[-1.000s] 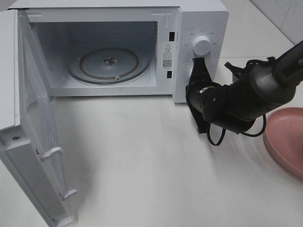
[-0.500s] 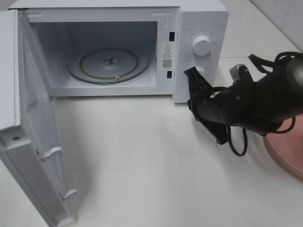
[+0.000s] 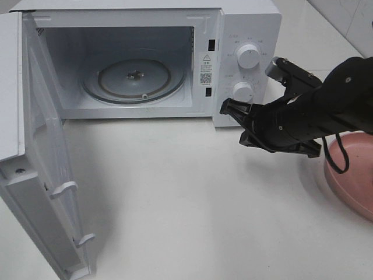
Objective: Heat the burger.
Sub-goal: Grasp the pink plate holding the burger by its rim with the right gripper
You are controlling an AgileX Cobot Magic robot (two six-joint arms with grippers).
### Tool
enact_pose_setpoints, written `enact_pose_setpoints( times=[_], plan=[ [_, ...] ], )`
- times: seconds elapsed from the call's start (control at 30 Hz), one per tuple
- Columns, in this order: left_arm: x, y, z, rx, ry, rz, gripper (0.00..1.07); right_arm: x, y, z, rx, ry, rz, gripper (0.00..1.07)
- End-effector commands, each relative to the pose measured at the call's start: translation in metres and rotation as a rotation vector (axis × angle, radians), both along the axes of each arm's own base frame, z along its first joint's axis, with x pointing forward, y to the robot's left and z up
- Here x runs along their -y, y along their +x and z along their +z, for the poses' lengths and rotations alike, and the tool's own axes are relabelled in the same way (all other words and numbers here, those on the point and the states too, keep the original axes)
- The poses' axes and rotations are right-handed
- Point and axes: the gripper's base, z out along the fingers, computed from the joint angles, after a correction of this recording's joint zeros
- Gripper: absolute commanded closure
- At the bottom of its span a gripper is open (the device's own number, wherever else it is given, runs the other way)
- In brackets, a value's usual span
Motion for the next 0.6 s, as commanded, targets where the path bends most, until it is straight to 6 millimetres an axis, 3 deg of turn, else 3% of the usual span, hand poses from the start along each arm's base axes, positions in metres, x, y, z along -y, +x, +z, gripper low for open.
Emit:
enact_pose_setpoints(
  times=[0.03,0.43,0.6],
  plan=[
    [0.0,0.0,-0.001,-0.002,0.0,0.002,0.08,0.012,-0.009,0.01,-0.05,-0.098,0.212,1.04],
    [0.0,0.0,-0.001,-0.002,0.0,0.002,0.08,0.039,-0.023,0.037,-0.213,-0.338,0.519,1.02],
    [0.0,0.0,-0.001,-0.002,0.0,0.002,0.08,0.052,-0.022,0.04,-0.265,-0.356,0.509,1.0]
  ],
)
